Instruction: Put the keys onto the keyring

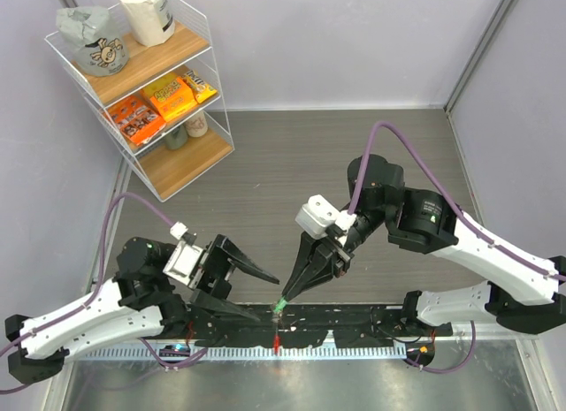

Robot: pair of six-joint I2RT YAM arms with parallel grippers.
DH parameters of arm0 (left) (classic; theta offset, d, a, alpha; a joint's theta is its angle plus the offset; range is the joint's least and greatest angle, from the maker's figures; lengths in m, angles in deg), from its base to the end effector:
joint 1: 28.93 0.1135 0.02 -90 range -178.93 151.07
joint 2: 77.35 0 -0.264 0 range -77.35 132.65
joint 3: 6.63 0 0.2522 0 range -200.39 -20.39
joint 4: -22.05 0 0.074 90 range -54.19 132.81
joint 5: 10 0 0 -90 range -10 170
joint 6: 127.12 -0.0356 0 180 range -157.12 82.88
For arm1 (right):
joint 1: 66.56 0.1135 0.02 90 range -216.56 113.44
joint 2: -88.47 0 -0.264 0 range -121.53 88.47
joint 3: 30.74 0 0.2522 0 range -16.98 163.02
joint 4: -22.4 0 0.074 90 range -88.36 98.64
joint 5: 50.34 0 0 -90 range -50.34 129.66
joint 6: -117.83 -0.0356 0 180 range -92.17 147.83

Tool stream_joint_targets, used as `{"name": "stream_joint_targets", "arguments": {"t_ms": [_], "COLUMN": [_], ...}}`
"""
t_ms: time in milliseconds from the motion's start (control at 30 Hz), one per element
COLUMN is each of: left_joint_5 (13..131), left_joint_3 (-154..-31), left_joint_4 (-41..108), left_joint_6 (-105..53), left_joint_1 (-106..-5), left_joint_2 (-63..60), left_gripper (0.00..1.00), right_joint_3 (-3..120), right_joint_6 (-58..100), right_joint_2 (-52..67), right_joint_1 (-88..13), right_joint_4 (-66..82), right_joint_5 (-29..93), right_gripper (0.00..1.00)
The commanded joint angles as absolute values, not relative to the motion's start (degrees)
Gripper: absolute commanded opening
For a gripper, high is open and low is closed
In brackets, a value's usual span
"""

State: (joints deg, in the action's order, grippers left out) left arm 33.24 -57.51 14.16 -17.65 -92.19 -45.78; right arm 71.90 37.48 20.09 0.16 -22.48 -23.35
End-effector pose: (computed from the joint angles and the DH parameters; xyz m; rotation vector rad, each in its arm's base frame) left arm 0.0311 -0.1194 0.3801 1.2173 0.7844 -1.6628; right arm 0.0577 0.2144 0.4843 -1.7852 0.8269 1.6394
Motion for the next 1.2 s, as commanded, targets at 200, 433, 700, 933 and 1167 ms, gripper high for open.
{"name": "stream_joint_targets", "arguments": {"t_ms": [200,433,700,933,1167], "left_joint_5": [30.6,29.6,27.8,27.4,27.5], "left_joint_3": [-56.9,-56.8,-56.9,-56.9,-56.9], "left_joint_4": [8.8,7.0,4.0,4.2,5.4], "left_joint_6": [-12.6,-11.6,-9.7,-10.0,-10.6], "left_joint_1": [-92.1,-92.2,-92.8,-93.0,-92.9], "left_joint_2": [-43.6,-42.4,-39.6,-39.5,-40.3], "left_gripper": [0.6,0.59,0.53,0.43,0.34], "right_joint_3": [76.4,76.9,78.0,78.3,77.9], "right_joint_6": [40.1,40.0,40.3,40.6,40.8], "right_joint_2": [19.7,19.1,18.2,18.7,19.3], "right_joint_1": [0.7,0.6,0.6,0.6,0.6], "right_joint_4": [-24.0,-24.0,-24.1,-24.4,-25.0], "right_joint_5": [-22.8,-22.5,-22.6,-22.4,-22.2], "right_gripper": [0.06,0.05,0.05,0.06,0.05]}}
